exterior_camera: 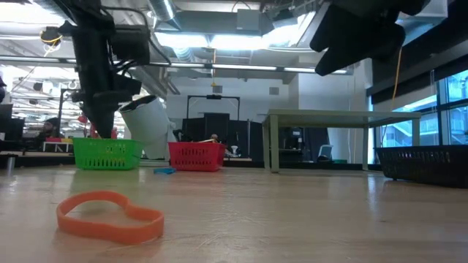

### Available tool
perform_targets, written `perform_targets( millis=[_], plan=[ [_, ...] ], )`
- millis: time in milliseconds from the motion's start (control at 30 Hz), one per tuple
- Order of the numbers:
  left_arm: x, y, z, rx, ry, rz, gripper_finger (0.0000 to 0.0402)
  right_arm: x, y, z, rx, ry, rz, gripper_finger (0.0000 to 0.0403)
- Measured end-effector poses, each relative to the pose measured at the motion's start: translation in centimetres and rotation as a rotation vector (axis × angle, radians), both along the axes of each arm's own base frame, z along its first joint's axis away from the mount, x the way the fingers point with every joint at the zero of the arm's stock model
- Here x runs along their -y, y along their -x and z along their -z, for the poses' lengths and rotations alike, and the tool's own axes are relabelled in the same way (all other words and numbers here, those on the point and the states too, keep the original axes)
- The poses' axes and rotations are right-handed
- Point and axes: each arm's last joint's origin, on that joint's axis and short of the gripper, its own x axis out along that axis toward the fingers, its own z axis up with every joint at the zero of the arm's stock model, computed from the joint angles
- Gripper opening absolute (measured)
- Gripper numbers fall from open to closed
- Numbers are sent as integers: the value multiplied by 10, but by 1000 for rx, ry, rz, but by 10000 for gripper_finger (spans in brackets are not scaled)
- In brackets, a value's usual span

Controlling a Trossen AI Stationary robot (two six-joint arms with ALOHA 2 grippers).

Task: Pick & Place Office Desk Supplies
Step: Put the orange spring keychain into the green basket, then put the blue rubber band into the black basket

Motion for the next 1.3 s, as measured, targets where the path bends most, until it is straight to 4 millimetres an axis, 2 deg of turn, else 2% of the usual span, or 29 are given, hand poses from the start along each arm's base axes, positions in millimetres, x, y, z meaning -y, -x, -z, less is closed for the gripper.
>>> perform_targets(
  millis=[333, 433, 700, 800, 1033, 1167, 1300],
  plan=[
    [-2, -6, 13, -67, 49, 31, 31, -1, -1, -1, 16, -12, -4, 206],
    [-3, -6, 14, -82, 33, 23, 64, -1, -1, -1, 17, -12, -4, 206],
    [-3, -6, 14, -104, 1, 44, 186, -1, -1, -1, 13, -16, -11, 206],
    [-3, -6, 13, -110, 1, 54, 213, -1, -1, -1, 13, -15, -12, 206],
    [-8, -17, -15, -82, -36, 82, 223, -2, -2, -2, 19, -18, -14, 206],
    [-6, -28, -37, 78, 32, 93, 223, -2, -2, -2, 21, -19, -15, 206],
    [8, -44, -48, 204, 93, 137, 223, -2, -2, -2, 21, -17, -17, 206]
  ],
)
